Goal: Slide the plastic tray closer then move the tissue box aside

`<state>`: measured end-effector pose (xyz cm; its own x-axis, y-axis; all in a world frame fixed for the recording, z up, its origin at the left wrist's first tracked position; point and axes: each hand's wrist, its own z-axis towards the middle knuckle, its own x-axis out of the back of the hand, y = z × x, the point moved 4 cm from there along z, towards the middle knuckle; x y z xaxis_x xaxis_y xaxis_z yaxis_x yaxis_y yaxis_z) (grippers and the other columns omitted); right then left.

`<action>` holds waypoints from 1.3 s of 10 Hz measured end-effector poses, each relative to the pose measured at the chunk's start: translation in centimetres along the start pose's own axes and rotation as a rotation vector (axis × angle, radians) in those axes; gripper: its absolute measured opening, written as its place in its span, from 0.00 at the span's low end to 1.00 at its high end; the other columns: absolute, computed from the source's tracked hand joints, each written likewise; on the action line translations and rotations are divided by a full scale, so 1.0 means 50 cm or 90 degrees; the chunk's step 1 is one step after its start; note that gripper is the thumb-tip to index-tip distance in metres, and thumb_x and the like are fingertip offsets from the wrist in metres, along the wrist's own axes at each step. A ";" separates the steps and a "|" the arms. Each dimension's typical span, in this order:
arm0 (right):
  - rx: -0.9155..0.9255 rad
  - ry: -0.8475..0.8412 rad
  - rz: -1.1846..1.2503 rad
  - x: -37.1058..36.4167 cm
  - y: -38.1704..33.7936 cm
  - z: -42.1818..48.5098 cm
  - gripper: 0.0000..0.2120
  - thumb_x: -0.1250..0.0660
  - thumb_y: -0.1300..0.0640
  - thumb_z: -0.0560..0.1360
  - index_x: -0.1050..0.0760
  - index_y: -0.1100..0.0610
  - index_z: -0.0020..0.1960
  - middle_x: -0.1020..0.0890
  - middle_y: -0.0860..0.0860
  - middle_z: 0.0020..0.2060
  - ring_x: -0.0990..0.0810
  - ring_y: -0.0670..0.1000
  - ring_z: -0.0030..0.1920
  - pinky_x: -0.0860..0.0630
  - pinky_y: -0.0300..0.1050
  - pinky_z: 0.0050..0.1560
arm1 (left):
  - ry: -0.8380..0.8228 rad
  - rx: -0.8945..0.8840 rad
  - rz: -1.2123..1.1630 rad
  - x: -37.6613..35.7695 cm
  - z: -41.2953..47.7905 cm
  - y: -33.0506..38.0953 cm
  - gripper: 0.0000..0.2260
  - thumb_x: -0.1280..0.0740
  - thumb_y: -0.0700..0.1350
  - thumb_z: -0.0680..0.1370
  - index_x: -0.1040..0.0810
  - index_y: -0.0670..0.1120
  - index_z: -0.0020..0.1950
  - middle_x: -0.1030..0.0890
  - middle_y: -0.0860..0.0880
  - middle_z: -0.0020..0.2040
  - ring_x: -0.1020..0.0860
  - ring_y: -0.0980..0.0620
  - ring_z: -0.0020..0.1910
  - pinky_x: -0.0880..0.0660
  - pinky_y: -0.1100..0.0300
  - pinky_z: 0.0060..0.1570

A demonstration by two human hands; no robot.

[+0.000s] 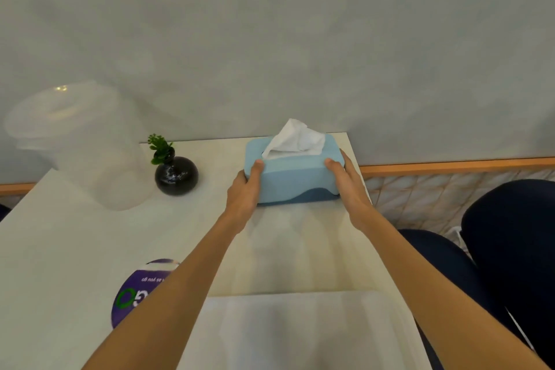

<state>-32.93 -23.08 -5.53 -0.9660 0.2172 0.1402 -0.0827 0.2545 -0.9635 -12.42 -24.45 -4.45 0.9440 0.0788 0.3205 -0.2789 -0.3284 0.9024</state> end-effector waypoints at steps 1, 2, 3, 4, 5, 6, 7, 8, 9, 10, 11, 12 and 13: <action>0.002 0.014 0.023 0.037 -0.008 0.042 0.29 0.41 0.36 0.73 0.41 0.40 0.73 0.29 0.49 0.66 0.31 0.54 0.65 0.30 0.55 0.67 | -0.024 -0.008 0.018 -0.055 0.035 0.019 0.30 0.47 0.66 0.76 0.35 0.46 0.70 0.27 0.45 0.62 0.28 0.47 0.55 0.31 0.54 0.54; 0.005 0.016 0.038 0.065 0.004 0.068 0.25 0.41 0.44 0.78 0.40 0.45 0.74 0.29 0.48 0.62 0.29 0.50 0.58 0.30 0.46 0.55 | -0.047 -0.016 0.033 -0.081 0.053 0.026 0.31 0.47 0.67 0.76 0.34 0.47 0.69 0.26 0.46 0.61 0.28 0.47 0.55 0.32 0.55 0.52; 0.010 0.017 0.046 0.073 0.003 0.082 0.24 0.41 0.43 0.78 0.39 0.43 0.73 0.28 0.47 0.59 0.29 0.49 0.56 0.31 0.46 0.53 | -0.063 -0.039 0.038 -0.080 0.073 0.036 0.31 0.48 0.67 0.76 0.33 0.46 0.68 0.26 0.47 0.60 0.27 0.47 0.56 0.31 0.55 0.52; 0.012 0.007 0.024 0.091 -0.010 0.211 0.24 0.41 0.42 0.78 0.39 0.43 0.72 0.27 0.48 0.60 0.27 0.49 0.54 0.31 0.47 0.53 | -0.049 -0.055 0.033 -0.141 0.163 0.080 0.32 0.48 0.68 0.75 0.32 0.46 0.68 0.25 0.45 0.62 0.26 0.46 0.58 0.28 0.54 0.56; -0.004 -0.001 0.023 0.091 -0.018 0.237 0.25 0.42 0.41 0.77 0.39 0.43 0.72 0.26 0.51 0.63 0.27 0.53 0.59 0.31 0.46 0.50 | -0.054 -0.055 0.034 -0.147 0.183 0.097 0.31 0.49 0.67 0.76 0.32 0.46 0.68 0.25 0.45 0.62 0.26 0.46 0.59 0.29 0.54 0.56; -0.007 0.006 0.024 0.098 -0.020 0.248 0.25 0.42 0.41 0.77 0.40 0.44 0.73 0.27 0.51 0.62 0.28 0.53 0.57 0.33 0.42 0.42 | -0.047 -0.064 0.041 -0.158 0.191 0.103 0.31 0.49 0.67 0.76 0.32 0.45 0.67 0.25 0.44 0.62 0.26 0.45 0.59 0.28 0.54 0.56; -0.003 0.003 0.030 0.102 -0.016 0.276 0.24 0.43 0.41 0.78 0.40 0.44 0.73 0.27 0.50 0.61 0.28 0.51 0.54 0.34 0.44 0.45 | -0.043 -0.067 0.048 -0.171 0.215 0.109 0.31 0.49 0.67 0.76 0.31 0.45 0.66 0.25 0.45 0.61 0.26 0.46 0.57 0.28 0.54 0.55; 0.010 -0.008 0.033 0.095 -0.017 0.290 0.24 0.43 0.42 0.78 0.40 0.45 0.73 0.28 0.50 0.59 0.28 0.48 0.49 0.33 0.43 0.44 | -0.031 -0.071 0.053 -0.175 0.229 0.108 0.29 0.49 0.65 0.77 0.31 0.44 0.66 0.26 0.46 0.59 0.27 0.47 0.55 0.30 0.55 0.53; -0.004 -0.012 0.031 0.086 -0.006 0.301 0.26 0.44 0.40 0.78 0.41 0.45 0.74 0.28 0.50 0.60 0.29 0.52 0.56 0.34 0.48 0.52 | -0.023 -0.069 0.064 -0.173 0.242 0.106 0.29 0.49 0.65 0.77 0.31 0.43 0.65 0.25 0.45 0.60 0.27 0.47 0.55 0.29 0.55 0.53; -0.005 -0.012 0.012 0.082 0.014 0.311 0.31 0.46 0.35 0.76 0.45 0.45 0.75 0.31 0.50 0.68 0.31 0.55 0.65 0.32 0.54 0.65 | -0.024 -0.067 0.067 -0.176 0.245 0.100 0.29 0.49 0.64 0.78 0.32 0.42 0.66 0.27 0.45 0.58 0.29 0.48 0.54 0.32 0.56 0.50; -0.037 0.008 -0.007 0.088 0.029 0.313 0.33 0.47 0.34 0.76 0.49 0.45 0.77 0.35 0.51 0.72 0.35 0.57 0.71 0.36 0.60 0.71 | -0.026 -0.067 0.073 -0.175 0.241 0.093 0.30 0.50 0.64 0.78 0.34 0.42 0.68 0.27 0.43 0.63 0.29 0.48 0.54 0.33 0.55 0.51; -0.066 0.017 -0.031 0.093 0.040 0.304 0.32 0.47 0.37 0.77 0.50 0.48 0.77 0.37 0.52 0.74 0.37 0.58 0.73 0.37 0.62 0.71 | -0.020 -0.056 0.101 -0.166 0.236 0.083 0.31 0.49 0.63 0.78 0.37 0.42 0.72 0.30 0.42 0.69 0.29 0.45 0.61 0.32 0.52 0.56; -0.111 0.015 -0.051 0.091 0.031 0.286 0.31 0.45 0.42 0.79 0.51 0.51 0.77 0.40 0.55 0.75 0.38 0.59 0.73 0.36 0.61 0.71 | 0.005 -0.041 0.119 -0.143 0.224 0.093 0.29 0.45 0.58 0.80 0.42 0.44 0.76 0.35 0.43 0.75 0.34 0.43 0.71 0.34 0.49 0.67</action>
